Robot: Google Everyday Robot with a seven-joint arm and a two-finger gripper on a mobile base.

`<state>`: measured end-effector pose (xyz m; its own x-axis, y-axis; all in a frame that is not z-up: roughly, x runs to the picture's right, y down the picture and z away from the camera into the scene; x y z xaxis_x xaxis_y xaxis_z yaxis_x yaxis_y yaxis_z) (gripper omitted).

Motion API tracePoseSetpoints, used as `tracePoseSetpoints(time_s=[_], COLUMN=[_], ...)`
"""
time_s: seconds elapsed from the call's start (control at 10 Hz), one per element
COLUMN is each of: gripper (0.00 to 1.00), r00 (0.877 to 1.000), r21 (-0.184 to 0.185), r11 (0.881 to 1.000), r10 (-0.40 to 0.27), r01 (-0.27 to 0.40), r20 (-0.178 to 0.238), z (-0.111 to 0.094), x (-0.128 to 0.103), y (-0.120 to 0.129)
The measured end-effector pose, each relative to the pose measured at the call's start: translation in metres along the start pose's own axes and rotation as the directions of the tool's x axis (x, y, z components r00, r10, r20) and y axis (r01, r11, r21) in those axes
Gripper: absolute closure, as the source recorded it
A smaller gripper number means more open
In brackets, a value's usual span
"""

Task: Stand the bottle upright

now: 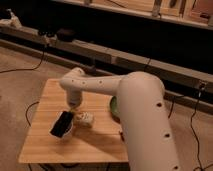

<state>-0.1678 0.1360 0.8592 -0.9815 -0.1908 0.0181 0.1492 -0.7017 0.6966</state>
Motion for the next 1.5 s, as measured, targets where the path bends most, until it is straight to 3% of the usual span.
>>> tracePoseSetpoints(time_s=[0.9, 1.5], gripper=[0.20, 0.20], r00=[0.999, 0.998], r21=[0.002, -0.027], r11=[0.999, 1.000], r10=[0.036, -0.005], r01=[-0.036, 0.007], r20=[0.024, 0.069], z=[0.008, 0.021], x=[-0.012, -0.001], y=[0.000, -0.003])
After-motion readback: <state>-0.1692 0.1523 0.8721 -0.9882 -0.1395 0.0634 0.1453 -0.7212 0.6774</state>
